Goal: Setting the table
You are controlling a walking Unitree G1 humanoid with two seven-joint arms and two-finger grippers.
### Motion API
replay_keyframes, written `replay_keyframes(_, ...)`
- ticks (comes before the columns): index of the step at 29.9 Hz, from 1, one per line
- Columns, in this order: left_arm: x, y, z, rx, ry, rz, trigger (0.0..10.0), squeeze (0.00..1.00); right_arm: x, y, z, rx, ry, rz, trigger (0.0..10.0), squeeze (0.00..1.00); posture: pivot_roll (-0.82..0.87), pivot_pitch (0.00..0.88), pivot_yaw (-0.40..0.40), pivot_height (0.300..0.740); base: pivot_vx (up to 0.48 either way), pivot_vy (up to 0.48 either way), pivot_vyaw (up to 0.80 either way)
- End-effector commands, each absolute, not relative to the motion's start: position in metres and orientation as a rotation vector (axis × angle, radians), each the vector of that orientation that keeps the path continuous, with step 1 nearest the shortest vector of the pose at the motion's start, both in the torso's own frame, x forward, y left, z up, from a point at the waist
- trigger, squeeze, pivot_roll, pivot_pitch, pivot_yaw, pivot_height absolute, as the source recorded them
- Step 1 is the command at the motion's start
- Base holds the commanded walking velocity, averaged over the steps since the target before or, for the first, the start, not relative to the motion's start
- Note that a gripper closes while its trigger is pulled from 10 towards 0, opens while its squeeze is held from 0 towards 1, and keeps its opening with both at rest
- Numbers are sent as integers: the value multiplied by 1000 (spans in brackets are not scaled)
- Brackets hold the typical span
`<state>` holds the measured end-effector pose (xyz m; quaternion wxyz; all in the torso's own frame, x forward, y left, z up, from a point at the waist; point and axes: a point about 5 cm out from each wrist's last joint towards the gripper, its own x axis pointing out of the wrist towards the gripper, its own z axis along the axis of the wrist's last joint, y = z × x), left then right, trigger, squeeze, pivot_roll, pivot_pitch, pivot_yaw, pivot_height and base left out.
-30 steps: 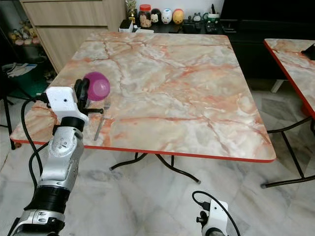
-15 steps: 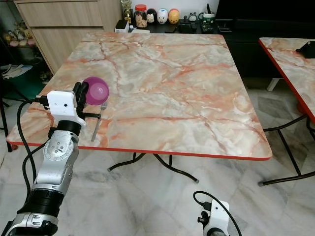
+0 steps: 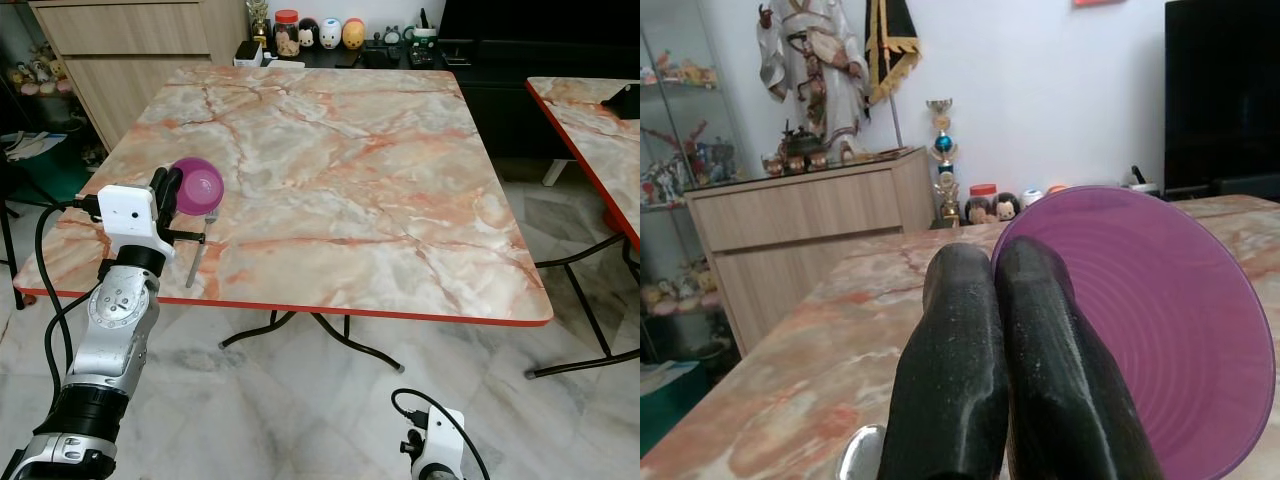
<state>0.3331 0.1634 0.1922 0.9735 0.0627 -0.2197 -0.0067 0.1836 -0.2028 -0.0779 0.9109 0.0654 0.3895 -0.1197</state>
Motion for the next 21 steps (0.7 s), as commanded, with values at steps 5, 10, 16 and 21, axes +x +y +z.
replay_keyframes(5, 334, 168, 195, 140, -451, 2, 10000, 0, 178, -208, -80, 136, 819, -277, 10000, 0, 38, 10, 3, 740, 0, -418, 0)
replay_keyframes(10, 335, 170, 195, 133, -447, 7, 10000, 0, 178, -207, -80, 143, 820, -282, 10000, 0, 37, 0, 2, 740, 0, -424, 0)
replay_keyframes(16, 335, 169, 195, 123, -446, 9, 10000, 0, 179, -208, -79, 145, 810, -287, 10000, 0, 34, 0, 1, 740, 0, -425, -502)
replay_keyframes(21, 336, 170, 196, 118, -447, 14, 10000, 0, 180, -207, -79, 135, 804, -280, 10000, 0, 34, 6, -3, 740, 0, -426, 0)
